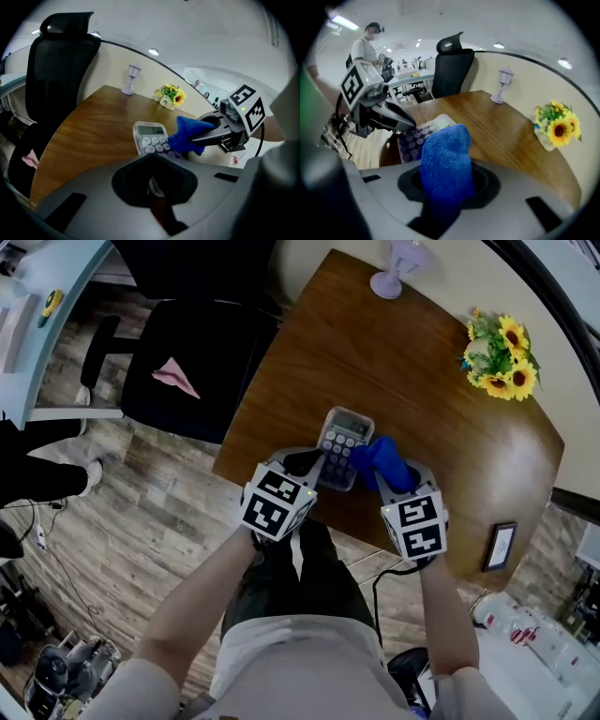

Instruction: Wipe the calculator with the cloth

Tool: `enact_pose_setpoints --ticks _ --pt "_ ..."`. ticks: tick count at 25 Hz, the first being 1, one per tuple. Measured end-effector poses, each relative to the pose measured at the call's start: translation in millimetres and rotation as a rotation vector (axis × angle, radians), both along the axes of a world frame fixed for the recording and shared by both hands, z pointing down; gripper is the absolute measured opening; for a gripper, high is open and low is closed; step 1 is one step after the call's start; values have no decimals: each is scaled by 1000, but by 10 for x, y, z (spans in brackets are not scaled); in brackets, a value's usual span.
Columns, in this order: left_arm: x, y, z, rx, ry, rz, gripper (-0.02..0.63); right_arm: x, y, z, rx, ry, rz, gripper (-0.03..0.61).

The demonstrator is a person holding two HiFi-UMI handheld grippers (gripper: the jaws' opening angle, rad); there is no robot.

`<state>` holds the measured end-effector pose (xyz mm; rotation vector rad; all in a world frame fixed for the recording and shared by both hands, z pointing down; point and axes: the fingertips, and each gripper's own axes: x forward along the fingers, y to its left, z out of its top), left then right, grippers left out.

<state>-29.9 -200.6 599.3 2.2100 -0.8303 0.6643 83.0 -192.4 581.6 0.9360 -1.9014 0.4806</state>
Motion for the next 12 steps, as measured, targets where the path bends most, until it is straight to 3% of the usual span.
enact_pose_setpoints --ticks 4,8,12 --pt "-21 3 1 -13 10 -1 3 -297 -114 -269 58 -146 45 129" --pt "-5 7 -5 -1 -1 16 3 -779 -180 -286 23 -311 71 129" --pt "-7 1 0 -10 31 8 3 -934 -103 -43 -20 -313 123 127"
